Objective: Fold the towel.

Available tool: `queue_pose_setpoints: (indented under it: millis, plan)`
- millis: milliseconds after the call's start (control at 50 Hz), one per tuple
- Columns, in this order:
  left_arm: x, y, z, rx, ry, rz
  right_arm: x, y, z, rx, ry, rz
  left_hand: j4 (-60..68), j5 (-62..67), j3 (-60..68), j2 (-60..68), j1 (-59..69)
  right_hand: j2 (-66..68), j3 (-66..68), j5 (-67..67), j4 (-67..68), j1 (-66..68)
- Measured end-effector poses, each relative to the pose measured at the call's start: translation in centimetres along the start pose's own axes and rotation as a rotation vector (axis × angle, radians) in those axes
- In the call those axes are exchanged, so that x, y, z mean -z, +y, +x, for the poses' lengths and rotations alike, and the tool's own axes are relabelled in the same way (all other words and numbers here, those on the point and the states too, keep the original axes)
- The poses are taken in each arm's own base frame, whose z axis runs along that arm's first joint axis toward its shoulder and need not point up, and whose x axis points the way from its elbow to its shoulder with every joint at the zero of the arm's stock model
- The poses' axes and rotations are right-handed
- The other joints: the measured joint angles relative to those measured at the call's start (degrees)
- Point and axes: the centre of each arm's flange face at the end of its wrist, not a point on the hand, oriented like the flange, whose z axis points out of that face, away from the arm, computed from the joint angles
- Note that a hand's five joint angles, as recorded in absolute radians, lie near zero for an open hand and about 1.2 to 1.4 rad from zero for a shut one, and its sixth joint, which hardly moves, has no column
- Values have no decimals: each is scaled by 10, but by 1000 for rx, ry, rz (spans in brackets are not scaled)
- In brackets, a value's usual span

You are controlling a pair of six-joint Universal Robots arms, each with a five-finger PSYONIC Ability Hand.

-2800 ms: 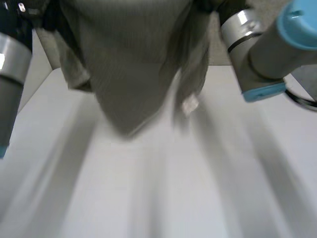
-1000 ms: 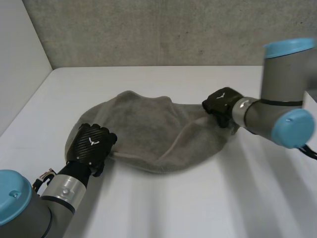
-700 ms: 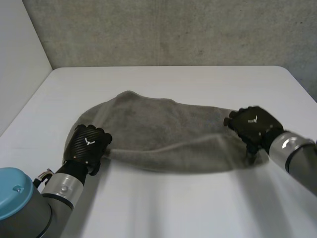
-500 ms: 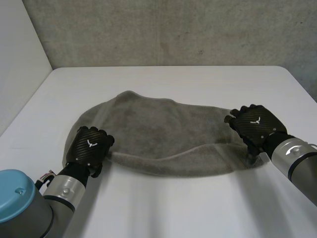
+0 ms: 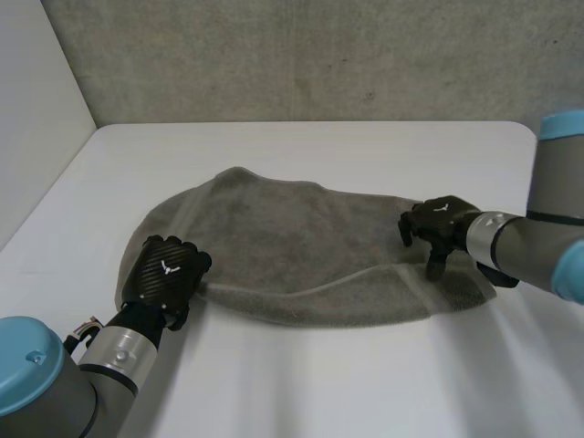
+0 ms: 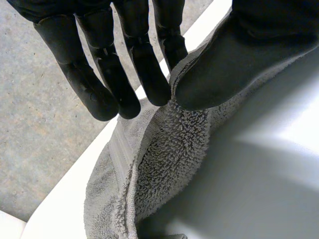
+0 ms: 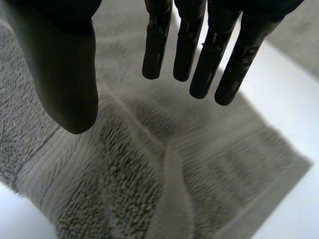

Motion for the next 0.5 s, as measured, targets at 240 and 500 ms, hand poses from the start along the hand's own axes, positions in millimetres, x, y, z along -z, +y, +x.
queue_pose_setpoints:
  millis: [240,500]
  plan:
    - [0,-1,-1,0,-3,2,-32,8,-4,-113,-118,-97,0,0,0,0,0,-4,-6,-12,-4,-10]
    - [0,0,-2,0,-6,1,-35,9,-7,-144,-148,-107,0,0,0,0,0,97,91,86,92,90]
